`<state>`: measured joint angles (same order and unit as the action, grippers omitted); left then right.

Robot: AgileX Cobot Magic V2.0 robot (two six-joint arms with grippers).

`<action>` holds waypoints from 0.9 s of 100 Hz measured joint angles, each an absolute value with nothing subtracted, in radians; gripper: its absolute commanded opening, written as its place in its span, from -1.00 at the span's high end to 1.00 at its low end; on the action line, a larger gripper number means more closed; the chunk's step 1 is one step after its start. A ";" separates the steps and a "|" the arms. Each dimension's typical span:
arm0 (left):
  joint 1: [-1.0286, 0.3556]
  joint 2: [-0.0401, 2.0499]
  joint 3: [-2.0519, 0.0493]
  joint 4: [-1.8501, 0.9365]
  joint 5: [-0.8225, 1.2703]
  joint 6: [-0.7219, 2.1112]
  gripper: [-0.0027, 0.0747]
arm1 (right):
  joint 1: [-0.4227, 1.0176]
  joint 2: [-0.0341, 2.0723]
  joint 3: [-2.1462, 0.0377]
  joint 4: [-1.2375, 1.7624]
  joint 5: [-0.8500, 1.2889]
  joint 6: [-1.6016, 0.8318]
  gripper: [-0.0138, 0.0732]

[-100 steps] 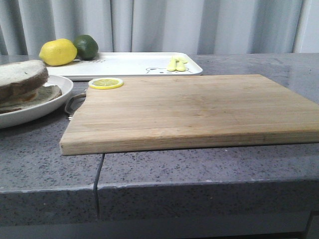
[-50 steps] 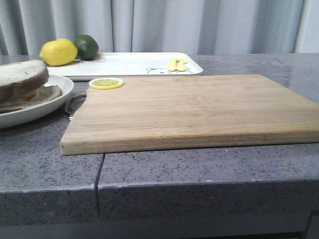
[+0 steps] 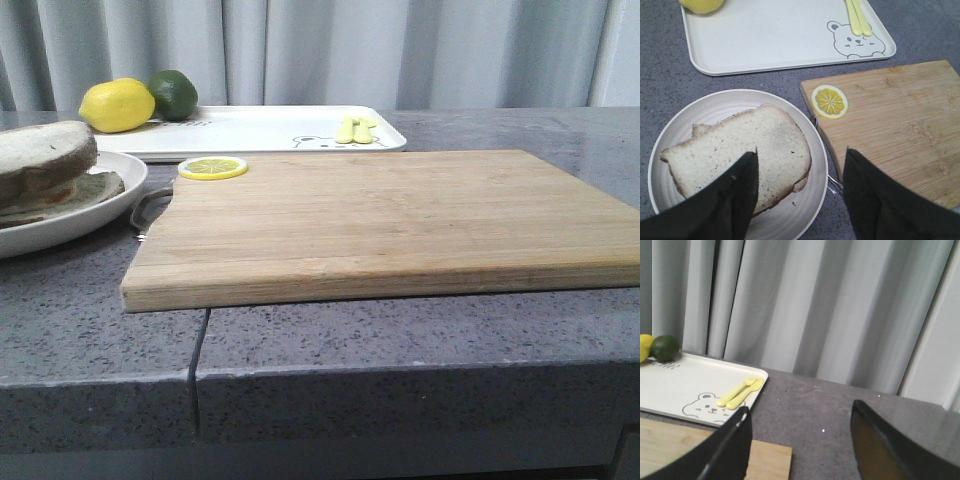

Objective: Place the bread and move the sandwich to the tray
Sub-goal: 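Grasp the rim of the white plate with the left gripper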

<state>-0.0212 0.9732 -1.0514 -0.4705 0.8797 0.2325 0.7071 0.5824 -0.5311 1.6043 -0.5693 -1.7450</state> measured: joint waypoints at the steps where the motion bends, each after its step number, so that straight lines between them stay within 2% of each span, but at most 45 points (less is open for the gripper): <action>1: -0.021 0.973 -1.051 -0.470 0.878 0.232 0.01 | 0.707 0.582 -0.526 1.606 -0.569 -1.743 -0.34; 36: -0.021 0.900 -0.991 -0.472 0.808 0.235 0.01 | 0.707 0.580 -0.508 1.620 -0.563 -1.708 -0.34; 63: -0.020 0.744 -0.770 -0.314 0.720 -0.090 0.01 | 0.707 0.580 -0.508 1.620 -0.563 -1.708 -0.34; 90: 0.058 0.716 -0.695 -0.170 0.713 -0.282 0.01 | 0.707 0.580 -0.508 1.621 -0.563 -1.708 -0.34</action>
<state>0.0582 0.7155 -0.6947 -0.1701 0.7131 -0.2819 0.7071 0.5802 -0.5083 1.6208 -0.5635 -1.7079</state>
